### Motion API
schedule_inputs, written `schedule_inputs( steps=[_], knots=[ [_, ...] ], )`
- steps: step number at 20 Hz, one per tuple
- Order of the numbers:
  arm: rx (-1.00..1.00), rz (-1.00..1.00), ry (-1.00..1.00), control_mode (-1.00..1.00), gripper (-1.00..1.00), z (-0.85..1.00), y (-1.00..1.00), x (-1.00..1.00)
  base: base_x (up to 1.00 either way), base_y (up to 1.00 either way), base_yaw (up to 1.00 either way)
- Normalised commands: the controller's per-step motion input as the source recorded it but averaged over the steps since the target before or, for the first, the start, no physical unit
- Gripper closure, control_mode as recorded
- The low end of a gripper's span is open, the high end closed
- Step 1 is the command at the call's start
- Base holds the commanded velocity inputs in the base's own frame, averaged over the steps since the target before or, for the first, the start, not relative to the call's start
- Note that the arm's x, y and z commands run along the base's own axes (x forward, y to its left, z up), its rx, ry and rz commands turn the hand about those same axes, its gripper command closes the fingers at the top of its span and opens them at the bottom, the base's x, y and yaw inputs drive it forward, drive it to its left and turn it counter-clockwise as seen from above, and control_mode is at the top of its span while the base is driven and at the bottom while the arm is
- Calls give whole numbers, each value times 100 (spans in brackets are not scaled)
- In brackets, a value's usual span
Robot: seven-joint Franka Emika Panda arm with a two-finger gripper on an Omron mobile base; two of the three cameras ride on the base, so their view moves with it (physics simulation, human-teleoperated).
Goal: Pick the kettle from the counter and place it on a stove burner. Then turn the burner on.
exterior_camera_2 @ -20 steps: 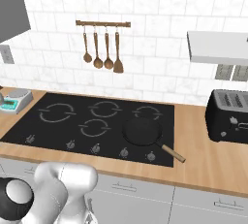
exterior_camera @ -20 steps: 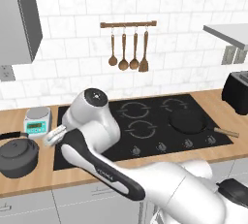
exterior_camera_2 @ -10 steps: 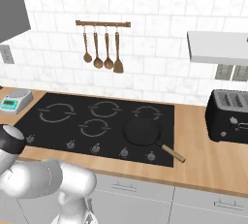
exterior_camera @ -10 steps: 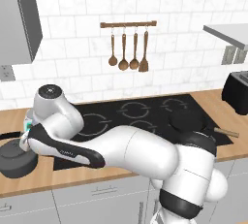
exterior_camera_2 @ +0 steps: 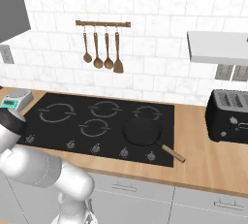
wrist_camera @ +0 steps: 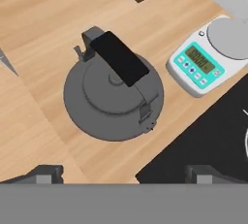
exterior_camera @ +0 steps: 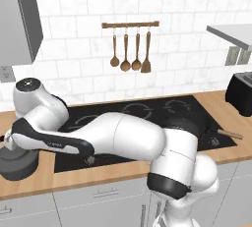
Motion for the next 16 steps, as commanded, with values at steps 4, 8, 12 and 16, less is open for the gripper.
schedule_inputs(
  steps=[4, 8, 12, 16],
  knots=[
    [-11, 0, 0, -100, -100, -35, 27, 24, 0, 0, 0],
    [-2, 0, -5, -100, -100, -17, 16, 33, 0, 0, 0],
    [-3, 0, -3, -100, -100, -10, 6, 26, 0, 0, 0],
    [-7, 0, 0, -100, -100, -30, 22, 32, 0, 0, 0]
  ],
)
